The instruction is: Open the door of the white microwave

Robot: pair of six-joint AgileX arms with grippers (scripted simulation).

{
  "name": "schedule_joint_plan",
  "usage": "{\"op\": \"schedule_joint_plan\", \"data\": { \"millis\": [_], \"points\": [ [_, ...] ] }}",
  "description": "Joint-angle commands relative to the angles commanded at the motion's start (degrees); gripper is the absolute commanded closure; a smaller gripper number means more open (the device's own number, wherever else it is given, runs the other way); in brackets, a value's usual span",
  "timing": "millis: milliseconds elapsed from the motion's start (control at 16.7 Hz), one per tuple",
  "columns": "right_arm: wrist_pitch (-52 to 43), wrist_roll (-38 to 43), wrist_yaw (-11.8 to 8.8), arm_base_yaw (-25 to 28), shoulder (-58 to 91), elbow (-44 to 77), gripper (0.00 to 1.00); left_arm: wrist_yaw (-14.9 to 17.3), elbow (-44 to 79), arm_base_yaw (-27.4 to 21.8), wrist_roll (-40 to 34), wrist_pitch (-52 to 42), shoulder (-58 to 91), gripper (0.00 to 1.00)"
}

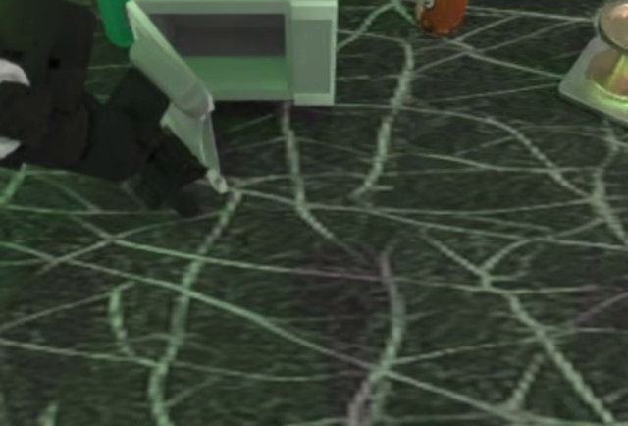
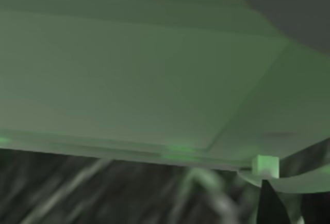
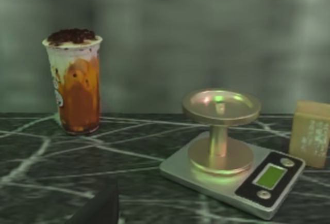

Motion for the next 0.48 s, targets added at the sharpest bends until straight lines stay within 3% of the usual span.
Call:
{"op": "schedule_joint_plan", "data": {
  "millis": [480],
  "points": [
    [0.0,0.0,0.0,0.0,0.0,0.0,0.0,1.9,0.7,1.7,3.7,-1.7,0.0,1.0]
  ]
}}
